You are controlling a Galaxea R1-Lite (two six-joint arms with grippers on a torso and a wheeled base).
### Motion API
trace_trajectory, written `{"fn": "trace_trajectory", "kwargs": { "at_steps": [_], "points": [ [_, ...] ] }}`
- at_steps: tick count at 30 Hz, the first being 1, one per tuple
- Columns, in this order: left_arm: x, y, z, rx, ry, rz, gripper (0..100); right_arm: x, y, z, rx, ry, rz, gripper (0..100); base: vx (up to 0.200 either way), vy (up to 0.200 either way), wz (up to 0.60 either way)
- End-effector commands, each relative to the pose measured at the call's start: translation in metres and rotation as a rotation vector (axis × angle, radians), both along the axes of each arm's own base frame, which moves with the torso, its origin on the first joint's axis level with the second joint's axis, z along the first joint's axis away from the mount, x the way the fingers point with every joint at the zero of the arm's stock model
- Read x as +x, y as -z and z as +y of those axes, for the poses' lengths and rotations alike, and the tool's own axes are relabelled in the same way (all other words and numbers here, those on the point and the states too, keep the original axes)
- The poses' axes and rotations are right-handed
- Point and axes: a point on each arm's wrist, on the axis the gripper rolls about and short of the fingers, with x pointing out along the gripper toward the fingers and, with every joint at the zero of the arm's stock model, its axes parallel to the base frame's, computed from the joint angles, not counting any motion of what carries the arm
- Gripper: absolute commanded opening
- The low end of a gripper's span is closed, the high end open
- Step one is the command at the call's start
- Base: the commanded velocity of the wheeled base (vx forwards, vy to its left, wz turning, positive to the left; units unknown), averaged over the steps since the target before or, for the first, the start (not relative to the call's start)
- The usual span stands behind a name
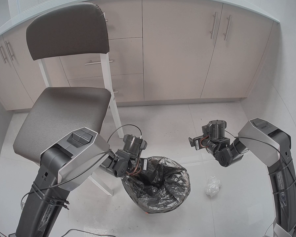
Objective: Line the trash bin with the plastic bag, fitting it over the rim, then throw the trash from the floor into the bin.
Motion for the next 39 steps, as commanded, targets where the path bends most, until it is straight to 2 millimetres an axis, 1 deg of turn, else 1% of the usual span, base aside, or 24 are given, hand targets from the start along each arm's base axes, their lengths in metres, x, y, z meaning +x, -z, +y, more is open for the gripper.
{"fn": "trace_trajectory", "kwargs": {
  "at_steps": [1,2,3,4,6,10,13,17,19,22,24,28,33,35,39],
  "points": [
    [-0.014,-0.003,0.000,-0.011,-0.013,0.034,100,-0.001,0.000,0.000,0.001,-0.001,0.001,100,0.000,0.000,0.00],
    [-0.015,-0.004,-0.001,-0.012,-0.013,0.034,100,-0.001,0.000,0.000,0.001,-0.001,0.002,100,0.000,0.000,0.00],
    [-0.021,-0.013,0.001,-0.022,-0.020,0.039,100,-0.001,0.000,0.000,0.001,-0.001,-0.005,100,0.000,0.000,0.00],
    [-0.024,-0.017,0.003,-0.023,-0.019,0.043,100,-0.001,-0.001,0.000,0.003,-0.001,-0.011,100,0.000,0.000,0.00],
    [-0.026,-0.020,0.004,-0.024,-0.015,0.043,100,-0.001,0.000,0.000,0.003,-0.001,-0.011,100,0.000,0.000,0.00],
    [-0.032,-0.031,0.019,-0.029,-0.029,0.058,100,-0.002,0.002,-0.003,0.000,0.003,-0.004,100,0.000,0.000,0.00],
    [-0.037,-0.039,0.025,-0.039,-0.035,0.055,100,-0.002,0.003,-0.004,0.000,0.004,-0.003,100,0.000,0.000,0.00],
    [-0.033,-0.044,0.030,-0.051,-0.048,0.025,100,-0.001,0.003,-0.005,0.002,0.006,-0.005,100,0.000,0.000,0.00],
    [-0.027,-0.045,0.038,-0.048,-0.063,0.004,100,-0.001,0.005,-0.005,0.001,0.006,0.000,100,0.000,0.000,0.00],
    [-0.024,-0.040,0.044,-0.026,-0.066,0.005,100,-0.001,0.005,-0.004,0.001,0.006,-0.002,100,0.000,0.000,0.00],
    [-0.022,-0.031,0.049,0.016,-0.077,0.006,100,-0.001,0.005,-0.004,0.001,0.006,-0.002,100,0.000,0.000,0.00],
    [-0.019,-0.021,0.057,0.044,-0.107,0.009,100,-0.001,0.006,-0.005,0.005,0.008,-0.009,100,0.000,0.000,0.00],
    [-0.018,-0.011,0.057,0.061,-0.097,0.024,100,0.000,0.009,-0.006,0.003,0.009,-0.008,100,0.000,0.000,0.00],
    [-0.017,-0.004,0.057,0.081,-0.080,0.030,100,0.000,0.009,-0.007,0.002,0.012,-0.006,100,0.000,0.000,0.00],
    [-0.019,0.001,0.057,0.102,-0.067,0.048,100,0.000,0.009,-0.007,0.002,0.011,-0.006,100,0.000,0.000,0.00]
  ]
}}
